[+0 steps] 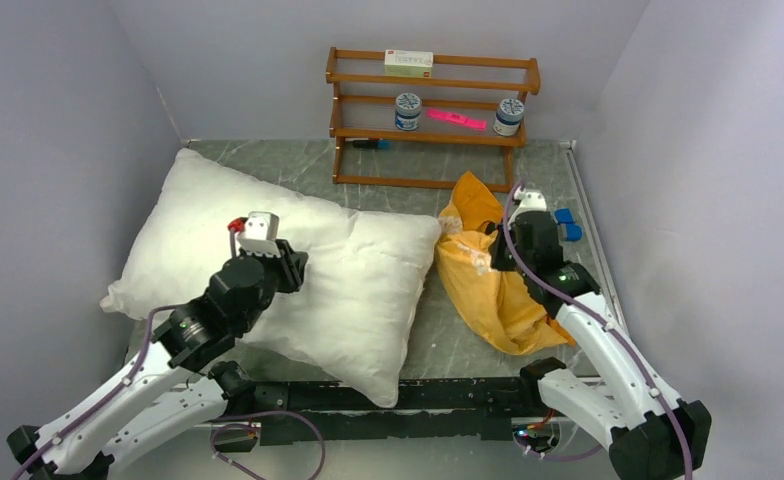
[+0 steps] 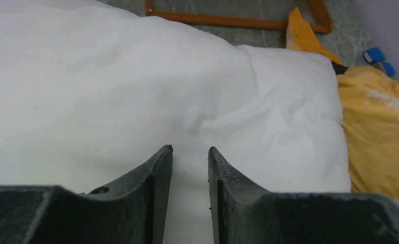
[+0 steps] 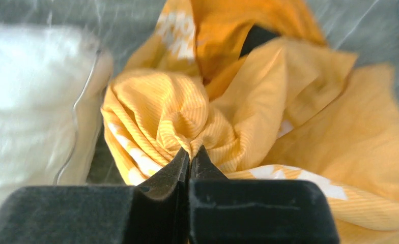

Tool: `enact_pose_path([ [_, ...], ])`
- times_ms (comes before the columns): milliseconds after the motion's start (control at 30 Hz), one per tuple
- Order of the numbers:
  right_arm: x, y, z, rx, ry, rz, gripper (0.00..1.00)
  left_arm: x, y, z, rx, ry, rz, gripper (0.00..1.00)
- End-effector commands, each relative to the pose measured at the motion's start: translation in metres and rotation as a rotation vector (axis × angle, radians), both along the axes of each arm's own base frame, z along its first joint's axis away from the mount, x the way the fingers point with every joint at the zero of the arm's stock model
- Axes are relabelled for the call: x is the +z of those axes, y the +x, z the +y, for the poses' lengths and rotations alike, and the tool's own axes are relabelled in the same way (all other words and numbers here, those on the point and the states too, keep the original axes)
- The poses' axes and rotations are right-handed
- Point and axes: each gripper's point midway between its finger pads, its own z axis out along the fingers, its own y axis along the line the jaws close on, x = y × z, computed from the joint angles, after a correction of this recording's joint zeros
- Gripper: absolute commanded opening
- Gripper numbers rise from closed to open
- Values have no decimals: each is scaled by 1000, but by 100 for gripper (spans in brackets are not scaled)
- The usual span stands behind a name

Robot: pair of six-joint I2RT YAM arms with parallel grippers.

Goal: Remove the pillowcase from the pillow
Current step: Place the pillowcase at the center of the board, then reset both arms

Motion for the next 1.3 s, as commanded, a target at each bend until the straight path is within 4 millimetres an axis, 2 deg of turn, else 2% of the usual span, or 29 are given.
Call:
enact_pose_path([
  [0, -29, -10, 32, 71, 180, 59, 0, 28, 0, 31, 74, 81, -86, 39],
  [133, -69, -28, 44, 111, 246, 149, 2, 40, -5, 43, 93, 91, -127, 48],
  [233, -93, -39, 44, 114, 244, 211, 14, 46, -9, 54, 114, 97, -156, 58],
  [267, -98, -41, 43, 112, 241, 225, 19, 48, -10, 57, 123, 97, -165, 61],
  [333, -106, -45, 40, 98, 233, 246, 24, 50, -13, 64, 141, 103, -181, 65],
  [433, -105, -46, 32, 55, 213, 228, 34, 55, -17, 76, 170, 106, -205, 70],
  [533, -85, -42, 26, 34, 210, 167, 56, 58, -21, 87, 202, 104, -227, 76],
  [600, -63, -39, 25, 32, 221, 98, 72, 62, -24, 95, 220, 99, -244, 80],
  [667, -36, -34, 15, 3, 204, 8, 79, 65, -27, 102, 241, 92, -255, 83],
  [767, 1, -35, -1, -46, 175, -97, 85, 72, -33, 112, 262, 76, -272, 85],
  [933, 56, -46, -32, -146, 129, -260, 90, 86, -44, 129, 295, 58, -307, 90],
  [1000, 76, -53, -46, -188, 102, -320, 99, 91, -49, 136, 308, 49, -320, 91],
  [1033, 86, -58, -54, -213, 94, -354, 100, 93, -51, 139, 316, 42, -325, 91],
  [1133, 108, -71, -77, -288, 50, -442, 100, 95, -56, 147, 333, 20, -339, 92],
  [1167, 113, -76, -83, -308, 42, -469, 100, 94, -58, 149, 340, 8, -345, 96],
  [1267, 121, -88, -99, -351, 5, -548, 100, 89, -60, 153, 352, -16, -362, 96],
])
